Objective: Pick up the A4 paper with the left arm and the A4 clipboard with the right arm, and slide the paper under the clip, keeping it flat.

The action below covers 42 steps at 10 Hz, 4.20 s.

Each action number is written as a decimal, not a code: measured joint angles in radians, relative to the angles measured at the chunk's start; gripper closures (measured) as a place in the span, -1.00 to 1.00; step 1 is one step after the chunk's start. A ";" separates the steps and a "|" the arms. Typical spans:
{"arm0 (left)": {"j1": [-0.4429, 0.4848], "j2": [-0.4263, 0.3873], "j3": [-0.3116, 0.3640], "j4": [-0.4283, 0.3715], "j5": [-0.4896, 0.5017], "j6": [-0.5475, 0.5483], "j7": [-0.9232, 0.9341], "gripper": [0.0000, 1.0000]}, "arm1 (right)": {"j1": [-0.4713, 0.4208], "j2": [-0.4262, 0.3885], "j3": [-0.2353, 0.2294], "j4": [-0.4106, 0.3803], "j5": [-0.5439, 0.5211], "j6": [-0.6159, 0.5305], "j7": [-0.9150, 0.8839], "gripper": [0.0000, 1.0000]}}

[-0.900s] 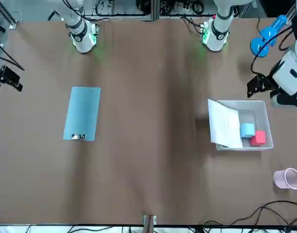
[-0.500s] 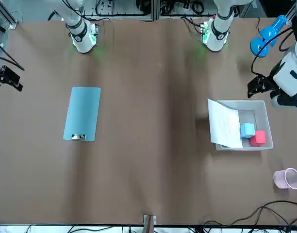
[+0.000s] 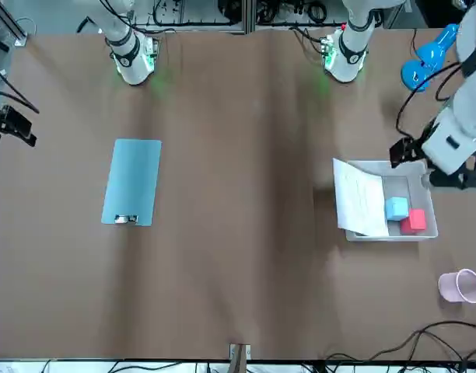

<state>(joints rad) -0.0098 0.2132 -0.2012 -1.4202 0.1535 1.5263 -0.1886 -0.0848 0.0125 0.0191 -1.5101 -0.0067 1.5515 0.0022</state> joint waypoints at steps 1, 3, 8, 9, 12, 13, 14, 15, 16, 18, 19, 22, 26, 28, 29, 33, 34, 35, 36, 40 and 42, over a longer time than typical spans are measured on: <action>-0.039 0.030 -0.002 -0.002 0.035 0.002 -0.078 -1.00 | 0.000 0.009 -0.001 -0.001 0.000 0.018 0.000 -1.00; -0.110 0.103 -0.004 -0.006 0.083 0.004 -0.193 -1.00 | -0.001 0.040 -0.001 -0.002 0.001 0.062 0.004 -0.97; -0.182 0.299 -0.006 -0.019 0.232 0.105 -0.472 -1.00 | 0.013 0.130 0.005 -0.004 0.001 0.190 0.455 -0.96; -0.218 0.333 -0.006 -0.020 0.247 0.125 -0.545 -0.97 | 0.026 0.159 0.007 -0.006 0.001 0.225 0.582 -0.95; -0.325 0.396 -0.007 -0.054 0.364 0.124 -0.628 -0.89 | 0.050 0.222 0.009 -0.058 0.001 0.333 0.764 -0.96; -0.343 0.402 -0.007 -0.092 0.415 0.123 -0.633 -0.87 | 0.051 0.229 0.008 -0.108 0.001 0.382 0.829 -0.96; -0.350 0.403 -0.007 -0.140 0.472 0.123 -0.635 -0.83 | 0.052 0.233 0.008 -0.163 0.001 0.424 0.912 -0.97; -0.350 0.403 -0.007 -0.187 0.512 0.123 -0.635 -0.76 | 0.056 0.237 0.009 -0.210 0.001 0.453 1.004 -0.97; -0.350 0.402 -0.006 -0.222 0.535 0.123 -0.635 -0.73 | 0.060 0.246 0.009 -0.240 0.001 0.471 1.089 -0.96; -0.350 0.401 -0.006 -0.250 0.560 0.124 -0.635 -0.57 | 0.072 0.287 0.009 -0.268 0.001 0.509 1.184 -0.95; -0.347 0.401 -0.005 -0.254 0.569 0.124 -0.635 -0.44 | 0.079 0.305 0.010 -0.290 0.002 0.560 1.212 -0.95; -0.343 0.401 -0.003 -0.259 0.579 0.123 -0.635 0.03 | 0.107 0.328 0.010 -0.388 0.003 0.691 1.369 -0.90; -0.347 0.401 -0.004 -0.291 0.606 0.105 -0.635 0.27 | 0.105 0.395 0.003 -0.411 0.008 0.752 1.408 -0.88; -0.348 0.401 -0.005 -0.303 0.634 0.098 -0.635 0.24 | 0.100 0.424 0.002 -0.450 0.026 0.854 1.408 -0.88; -0.348 0.401 -0.005 -0.307 0.635 0.097 -0.635 0.26 | 0.099 0.435 0.002 -0.482 0.027 0.915 1.410 -0.88; -0.347 0.401 -0.004 -0.309 0.642 0.094 -0.635 0.67 | 0.096 0.515 0.002 -0.511 0.031 1.025 1.442 -0.86; -0.347 0.400 -0.004 -0.309 0.645 0.089 -0.635 0.78 | 0.096 0.526 0.002 -0.511 0.033 1.028 1.444 -0.86; -0.347 0.397 -0.003 -0.308 0.651 0.076 -0.635 0.97 | 0.096 0.528 0.002 -0.511 0.036 1.028 1.445 -0.86; -0.347 0.392 -0.003 -0.306 0.654 0.053 -0.635 0.97 | 0.096 0.528 0.002 -0.511 0.039 1.028 1.446 -0.84; -0.344 0.340 -0.002 -0.274 0.660 -0.054 -0.635 0.96 | 0.096 0.535 0.004 -0.516 0.040 1.023 1.460 -0.78; -0.338 0.316 0.000 -0.220 0.660 -0.122 -0.625 0.96 | 0.096 0.539 0.004 -0.516 0.041 1.021 1.462 -0.74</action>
<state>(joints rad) -0.3474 0.5288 -0.2014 -1.6400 0.8137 1.4043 -0.8131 0.0111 0.5510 0.0228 -2.0263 0.0342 2.5721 1.4642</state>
